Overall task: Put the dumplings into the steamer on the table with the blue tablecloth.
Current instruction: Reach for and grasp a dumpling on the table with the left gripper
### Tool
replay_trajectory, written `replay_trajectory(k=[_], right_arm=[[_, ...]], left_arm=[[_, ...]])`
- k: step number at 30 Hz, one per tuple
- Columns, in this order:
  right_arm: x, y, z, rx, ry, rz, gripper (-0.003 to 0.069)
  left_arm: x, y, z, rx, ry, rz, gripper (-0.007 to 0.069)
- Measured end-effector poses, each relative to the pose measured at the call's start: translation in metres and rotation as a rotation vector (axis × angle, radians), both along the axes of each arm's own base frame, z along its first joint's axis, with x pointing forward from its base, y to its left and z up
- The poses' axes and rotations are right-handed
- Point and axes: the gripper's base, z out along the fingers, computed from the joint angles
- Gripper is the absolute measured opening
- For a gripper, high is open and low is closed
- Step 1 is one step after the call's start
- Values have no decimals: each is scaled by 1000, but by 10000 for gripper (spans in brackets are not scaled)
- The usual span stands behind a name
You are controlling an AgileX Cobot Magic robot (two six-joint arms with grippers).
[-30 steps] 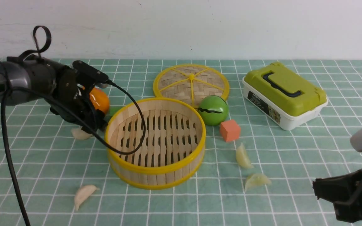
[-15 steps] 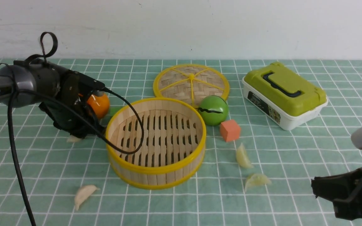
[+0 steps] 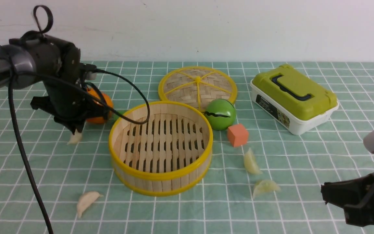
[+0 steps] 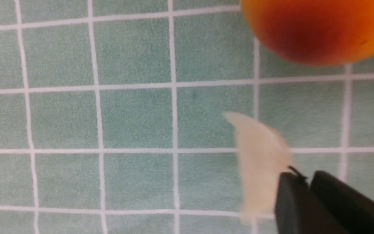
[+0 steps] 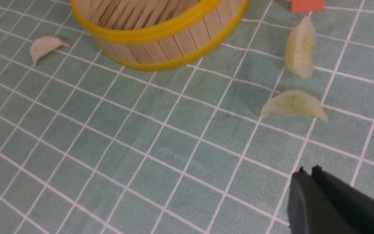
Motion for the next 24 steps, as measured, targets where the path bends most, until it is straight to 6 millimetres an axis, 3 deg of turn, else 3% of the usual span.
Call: replay_trajectory(k=[1,6,9,11,13,19,20,22,24], right_arm=[[0,0,0,0,0,0,18],[1,-1,0,-3,-8,-11,22],[2,-1,0,-4,-10,-16,22],[2,-1,0,-4,-9,-16,22],[2,-1,-1,-5,-6,-16,22],[4,-1,-3,-3,8,-17,22],[5,-1,-4,-2,11,-18,22],[5,-1,-4,-1,13,-19,22],[7,0,-6,15,28,-26,22]], left_arm=[[0,-4,10,-47,-2,2,-8],[-5,-36,58,-267,-72,-76,-14],[-9,-60,68,-342,-89,-150,-14],[-9,-63,64,-337,-79,-144,-14],[-5,-53,60,-303,-80,-96,-14],[5,5,49,-260,-47,85,-6],[6,18,43,-245,-20,109,11],[8,25,37,-226,-1,113,40],[13,33,17,-172,41,98,131]])
